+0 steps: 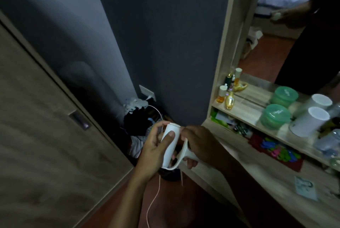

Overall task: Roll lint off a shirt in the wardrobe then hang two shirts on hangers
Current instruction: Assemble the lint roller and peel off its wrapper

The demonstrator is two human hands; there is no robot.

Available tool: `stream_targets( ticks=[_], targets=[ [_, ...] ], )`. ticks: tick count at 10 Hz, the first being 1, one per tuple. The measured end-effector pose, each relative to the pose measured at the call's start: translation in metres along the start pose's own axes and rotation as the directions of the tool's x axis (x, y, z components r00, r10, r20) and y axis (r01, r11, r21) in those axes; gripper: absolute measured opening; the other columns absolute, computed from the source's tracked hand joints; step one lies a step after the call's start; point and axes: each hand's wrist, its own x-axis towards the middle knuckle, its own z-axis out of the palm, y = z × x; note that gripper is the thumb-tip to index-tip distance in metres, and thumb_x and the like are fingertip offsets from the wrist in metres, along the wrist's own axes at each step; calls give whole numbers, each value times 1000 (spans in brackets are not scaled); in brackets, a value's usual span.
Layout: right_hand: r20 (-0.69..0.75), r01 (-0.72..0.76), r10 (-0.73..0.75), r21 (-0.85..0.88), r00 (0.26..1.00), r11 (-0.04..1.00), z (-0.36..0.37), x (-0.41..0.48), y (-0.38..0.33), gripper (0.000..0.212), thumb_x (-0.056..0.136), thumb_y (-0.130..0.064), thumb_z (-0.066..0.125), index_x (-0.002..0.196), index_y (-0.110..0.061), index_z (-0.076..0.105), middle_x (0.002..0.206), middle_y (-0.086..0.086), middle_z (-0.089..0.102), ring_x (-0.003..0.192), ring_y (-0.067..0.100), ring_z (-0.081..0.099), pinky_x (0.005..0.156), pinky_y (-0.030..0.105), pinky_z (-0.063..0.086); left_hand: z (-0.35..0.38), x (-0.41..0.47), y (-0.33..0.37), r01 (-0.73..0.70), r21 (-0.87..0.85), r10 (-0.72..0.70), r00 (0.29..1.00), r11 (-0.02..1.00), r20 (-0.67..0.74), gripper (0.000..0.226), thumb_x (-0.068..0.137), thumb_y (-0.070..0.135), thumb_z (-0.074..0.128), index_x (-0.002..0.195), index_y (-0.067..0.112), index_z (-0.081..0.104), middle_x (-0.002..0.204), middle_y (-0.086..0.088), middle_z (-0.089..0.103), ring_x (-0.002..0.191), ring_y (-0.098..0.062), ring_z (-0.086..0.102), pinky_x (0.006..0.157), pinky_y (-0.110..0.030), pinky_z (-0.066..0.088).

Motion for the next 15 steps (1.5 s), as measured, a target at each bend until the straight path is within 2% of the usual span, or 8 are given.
stream_targets(
  ticks=[1, 3, 6, 9, 11, 12, 13, 15],
  targets=[
    [-66, -13, 17, 59, 998, 998, -1, 13, -24, 64, 105, -27, 21, 69, -4, 69, 62, 5, 67, 57, 7, 58, 58, 25, 43, -18, -11, 3, -6, -63, 4, 999, 998, -35, 22, 97, 16, 56, 117, 25, 55, 79, -14, 69, 53, -24, 61, 48, -31, 49],
    [272, -609, 545, 369, 793, 702, 21, 23, -46, 33, 101, -21, 43, 73, -31, 56, 52, -4, 52, 45, 0, 48, 47, 14, 40, -43, -20, 4, -2, -61, -4, 995, 998, -102, 23, 96, 19, 56, 118, 25, 56, 87, -15, 70, 59, -28, 61, 51, -34, 51],
    [145, -612, 603, 343, 784, 713, 14, 23, -31, 36, 99, -15, 48, 74, 4, 64, 47, -3, 49, 55, 26, 57, 62, 45, 49, -29, -3, 7, -35, -107, 25, 995, 994, -97, 18, 99, 20, 52, 116, 28, 54, 80, -12, 66, 47, -26, 55, 45, -31, 47],
    [72, -685, 689, 216, 722, 696, 4, -15, 15, 28, 100, -14, 49, 77, -11, 67, 66, -4, 61, 63, 12, 57, 58, 11, 38, 22, 30, -13, 79, -218, -113, 982, 973, -151, 15, 99, 24, 50, 113, 28, 53, 84, -21, 57, 46, -24, 52, 39, -26, 44],
    [101, -755, 757, 234, 645, 613, -26, -46, 65, 46, 96, -41, 39, 76, -7, 62, 68, 5, 64, 62, 16, 63, 63, 33, 51, 80, 55, -40, 154, -238, -180, 979, 959, -91, 21, 90, 33, 59, 111, 31, 56, 93, -18, 64, 57, -27, 56, 47, -29, 48],
    [162, -792, 779, 222, 605, 569, -39, -65, 92, 25, 102, -23, 44, 82, -19, 60, 71, -18, 54, 67, -8, 52, 63, 5, 40, 106, 71, -55, 201, -226, -221, 973, 953, -69, 18, 97, 27, 55, 116, 28, 54, 91, -18, 64, 57, -28, 56, 46, -29, 47],
    [221, -823, 794, 187, 567, 536, -46, -90, 124, 26, 102, -21, 44, 88, -15, 65, 73, -19, 54, 67, -8, 50, 62, 11, 36, 132, 83, -72, 252, -222, -271, 961, 942, -60, 23, 98, 26, 53, 121, 23, 50, 88, -15, 65, 52, -26, 56, 45, -28, 46],
    [259, -878, 839, 120, 479, 464, -39, -151, 183, 29, 102, -29, 44, 90, -12, 65, 81, 12, 71, 68, 18, 67, 53, 24, 45, 173, 101, -104, 329, -230, -350, 935, 916, -59, 28, 100, 25, 52, 126, 18, 46, 86, -17, 63, 48, -26, 54, 41, -27, 45]
  ],
)
